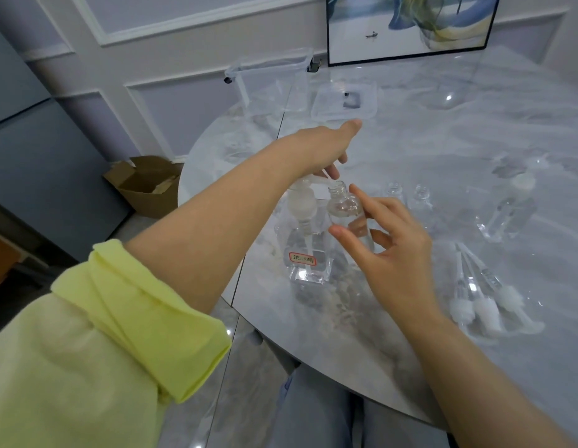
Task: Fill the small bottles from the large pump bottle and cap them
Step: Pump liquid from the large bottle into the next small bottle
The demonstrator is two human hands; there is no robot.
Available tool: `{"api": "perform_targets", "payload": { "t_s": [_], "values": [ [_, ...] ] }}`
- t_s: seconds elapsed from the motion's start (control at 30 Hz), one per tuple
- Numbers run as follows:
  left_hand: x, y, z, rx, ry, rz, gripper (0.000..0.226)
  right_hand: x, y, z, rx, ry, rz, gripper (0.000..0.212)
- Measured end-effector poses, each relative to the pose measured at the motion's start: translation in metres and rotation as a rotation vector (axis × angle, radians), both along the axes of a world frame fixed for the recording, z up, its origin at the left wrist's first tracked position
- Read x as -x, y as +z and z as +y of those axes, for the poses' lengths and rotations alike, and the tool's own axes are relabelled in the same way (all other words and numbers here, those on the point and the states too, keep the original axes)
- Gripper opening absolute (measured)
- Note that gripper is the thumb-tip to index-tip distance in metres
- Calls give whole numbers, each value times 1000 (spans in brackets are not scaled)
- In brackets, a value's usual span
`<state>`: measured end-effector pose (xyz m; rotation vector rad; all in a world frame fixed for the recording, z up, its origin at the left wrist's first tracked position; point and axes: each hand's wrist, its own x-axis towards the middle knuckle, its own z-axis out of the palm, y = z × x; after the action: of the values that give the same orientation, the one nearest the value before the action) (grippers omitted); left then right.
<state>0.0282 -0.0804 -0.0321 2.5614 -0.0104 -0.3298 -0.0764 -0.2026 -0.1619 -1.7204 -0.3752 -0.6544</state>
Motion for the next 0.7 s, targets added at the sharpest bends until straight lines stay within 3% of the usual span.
{"api": "perform_targets", "payload": {
  "t_s": [0.4, 0.57, 0.7],
  "values": [
    [2, -5, 4, 76, 18, -39, 66, 2, -1, 2, 30, 2, -19, 64],
    [1, -6, 0, -15, -9, -1, 67, 2, -1, 2, 35, -1, -25, 63],
    [1, -6, 3, 67, 3, -7, 71, 0, -2, 2, 56, -10, -27, 62]
  ]
}}
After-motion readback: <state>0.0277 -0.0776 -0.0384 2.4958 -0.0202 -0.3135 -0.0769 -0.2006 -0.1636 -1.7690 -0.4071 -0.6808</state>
